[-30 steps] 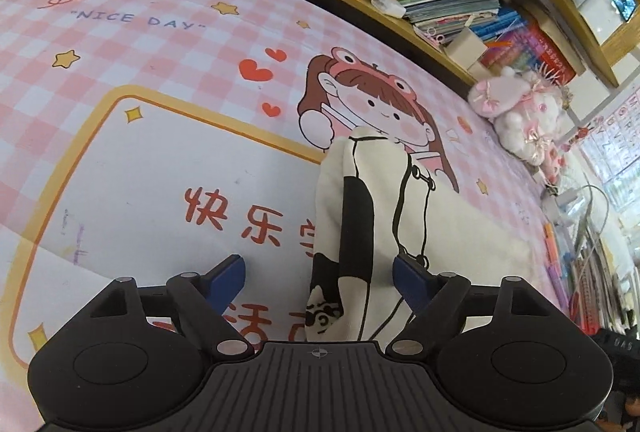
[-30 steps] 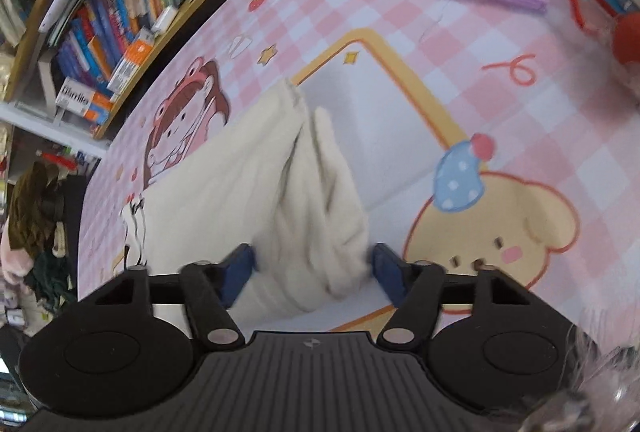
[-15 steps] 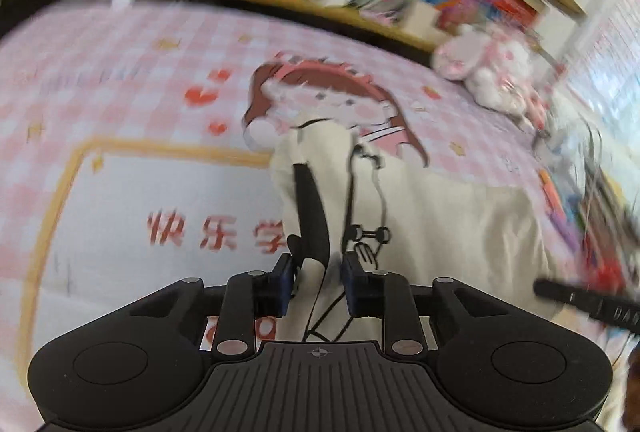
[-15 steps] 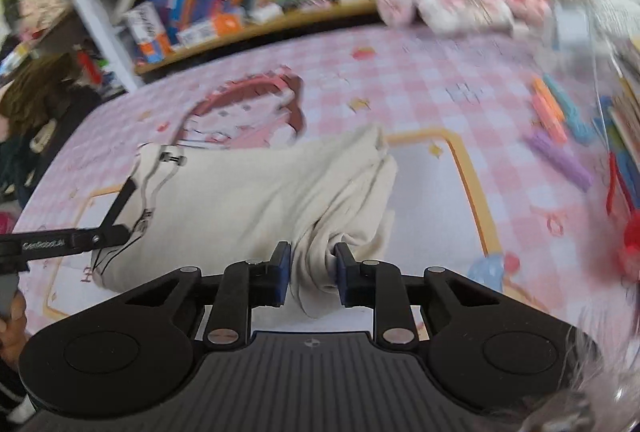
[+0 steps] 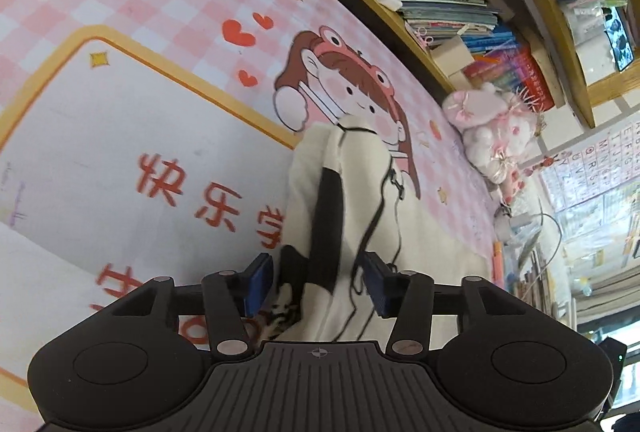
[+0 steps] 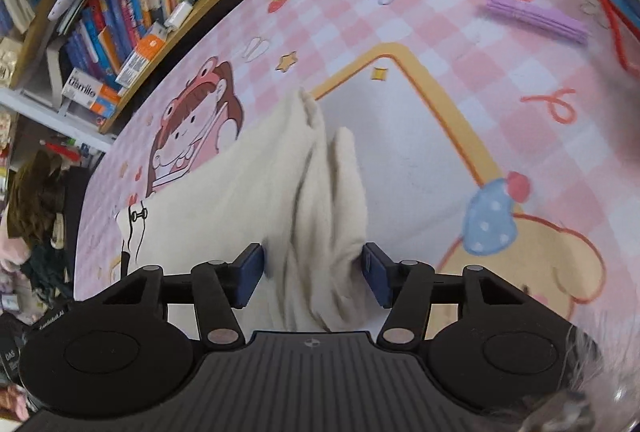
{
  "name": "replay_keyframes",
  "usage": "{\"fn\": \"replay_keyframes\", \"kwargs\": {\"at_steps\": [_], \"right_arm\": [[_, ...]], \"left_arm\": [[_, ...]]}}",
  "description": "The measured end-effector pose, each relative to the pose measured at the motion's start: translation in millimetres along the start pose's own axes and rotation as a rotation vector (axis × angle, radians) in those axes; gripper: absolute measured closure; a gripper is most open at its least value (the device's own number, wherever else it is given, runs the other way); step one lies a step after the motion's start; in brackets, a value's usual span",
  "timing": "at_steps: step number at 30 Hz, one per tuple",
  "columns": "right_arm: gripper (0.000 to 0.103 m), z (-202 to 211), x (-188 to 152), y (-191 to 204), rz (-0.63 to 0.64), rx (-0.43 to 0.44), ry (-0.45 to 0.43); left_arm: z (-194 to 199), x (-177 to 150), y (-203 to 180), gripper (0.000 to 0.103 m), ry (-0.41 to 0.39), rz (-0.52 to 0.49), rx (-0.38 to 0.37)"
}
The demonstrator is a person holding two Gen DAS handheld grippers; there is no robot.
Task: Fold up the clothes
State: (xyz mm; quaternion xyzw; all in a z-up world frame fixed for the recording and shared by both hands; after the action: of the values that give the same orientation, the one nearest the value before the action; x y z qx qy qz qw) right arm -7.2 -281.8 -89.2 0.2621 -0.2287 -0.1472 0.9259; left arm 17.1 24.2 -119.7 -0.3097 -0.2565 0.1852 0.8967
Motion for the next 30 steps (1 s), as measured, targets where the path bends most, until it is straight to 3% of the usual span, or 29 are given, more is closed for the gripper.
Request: {"fn": "replay_keyframes", "kwargs": {"at_steps": [1,3,6,8,13,19,26,30], "right_arm": [[0.070,-2,-1,3,0.030,-0.006,0.003],[0.080,0,-2,12,0.114,-0.015,-0.026],[0.086,14,-3,31,0.283,-0.019,-0.120],[0.087,14,-4,32,0.310,-0.027,-0.124],[0.084,8,-4,22,0.256,-0.032,-0.077],[0.060,5,1,1,0.093,-0.019,-0.014],[0.060,-1,3,-2,0.051,0.013,0.029],[0.074,-7,2,2,0.078,0.027,0.050]], "left_arm": [[-2,-2,-2,0.075,0.005,-0.012,0.011],[0,-4,-10,0.084,-0.009,-0.056,0.026],[13,-5,-28,0.085,-0.066,-0.179,0.050],[16,-6,-34,0.085,-0.084,-0.240,0.072],[6,-5,-12,0.078,-0.023,-0.098,0.040],[4,-4,4,0.067,0.010,-0.008,0.020],[2,-4,2,0.064,-0.005,0.028,0.004],[1,-4,1,0.068,-0.012,0.045,0.000]]}}
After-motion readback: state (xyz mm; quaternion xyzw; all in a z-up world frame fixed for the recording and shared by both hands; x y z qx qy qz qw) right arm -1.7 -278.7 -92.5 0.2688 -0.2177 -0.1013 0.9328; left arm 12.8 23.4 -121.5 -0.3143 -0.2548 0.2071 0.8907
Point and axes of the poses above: each gripper's, at about its wrist camera, not at the fingertips, and z roughly against the way its jaws point, y to its left, x to its top, the point moved 9 cm from there along -z, roughly the way its jaws point, and after that the axes turned 1 degree about z, right-handed, at the moved point
